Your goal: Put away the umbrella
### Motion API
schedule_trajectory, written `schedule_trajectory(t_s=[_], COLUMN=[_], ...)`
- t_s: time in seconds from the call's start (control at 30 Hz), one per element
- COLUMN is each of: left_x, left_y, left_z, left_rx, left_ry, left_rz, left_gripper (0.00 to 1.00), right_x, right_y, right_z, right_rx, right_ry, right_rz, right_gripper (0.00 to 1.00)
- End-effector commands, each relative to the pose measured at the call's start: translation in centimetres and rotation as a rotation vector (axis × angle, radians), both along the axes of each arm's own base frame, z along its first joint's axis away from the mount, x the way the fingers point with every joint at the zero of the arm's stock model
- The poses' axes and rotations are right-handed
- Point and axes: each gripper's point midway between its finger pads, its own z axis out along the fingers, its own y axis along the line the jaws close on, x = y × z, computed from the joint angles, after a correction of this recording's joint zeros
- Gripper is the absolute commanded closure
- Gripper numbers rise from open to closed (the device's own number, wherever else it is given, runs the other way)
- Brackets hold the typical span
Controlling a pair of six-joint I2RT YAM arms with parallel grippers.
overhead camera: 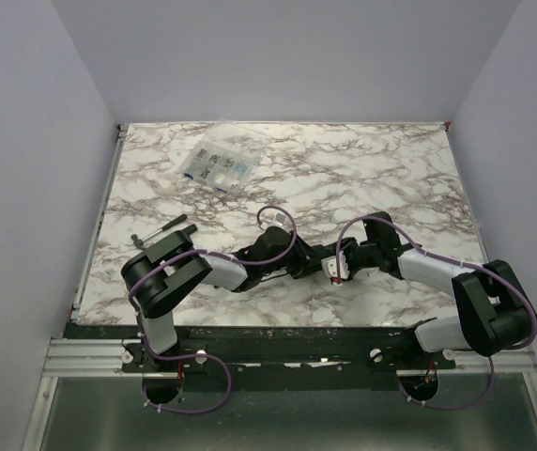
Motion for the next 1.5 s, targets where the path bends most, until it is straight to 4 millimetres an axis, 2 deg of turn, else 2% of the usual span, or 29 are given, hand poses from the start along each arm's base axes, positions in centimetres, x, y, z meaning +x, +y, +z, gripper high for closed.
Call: schedule_trajectory(t_s=[0.0,0.3,0.47,0.53,0.73,1.27,1.47], left_x=[2.4,3.0,3.0,3.1,3.0,-0.7,-2.5], left_y=[1.2,1.4,1.4,1.5,1.7,0.3,1.0], left_z=[-0.9,0.2,0.4,0.6,1.1,3.4,2.1], left_rx=[0.012,-0.049,-0.084,-0.093,-0.104,-0.233,-0.209], left_ry=[-0.015,-0.044,-0.037,-0.041,-0.053,-0.026,0.030], left_rz=[0.123,0.148,0.160,0.162,0.161,-0.042,-0.089], left_gripper=[0.75,0.79,0.91,0.99,1.00,1.00,1.00], right_x=[-3.9,-4.0,-4.0,-4.0,-4.0,-4.0,-4.0], right_y=[-2.8,-2.9,-2.9,-2.9,-2.9,-3.0,-3.0], right_z=[-4.5,-4.6,-4.5,-4.5,-4.5,-4.5,-4.5], right_rx=[-0.146,-0.148,-0.150,-0.149,-0.151,-0.151,-0.152], right_ry=[0.194,0.197,0.196,0.196,0.195,0.195,0.196], right_rz=[-0.056,-0.056,-0.055,-0.055,-0.053,-0.059,-0.061], right_gripper=[0.89,0.89,0.89,0.89,0.89,0.89,0.89])
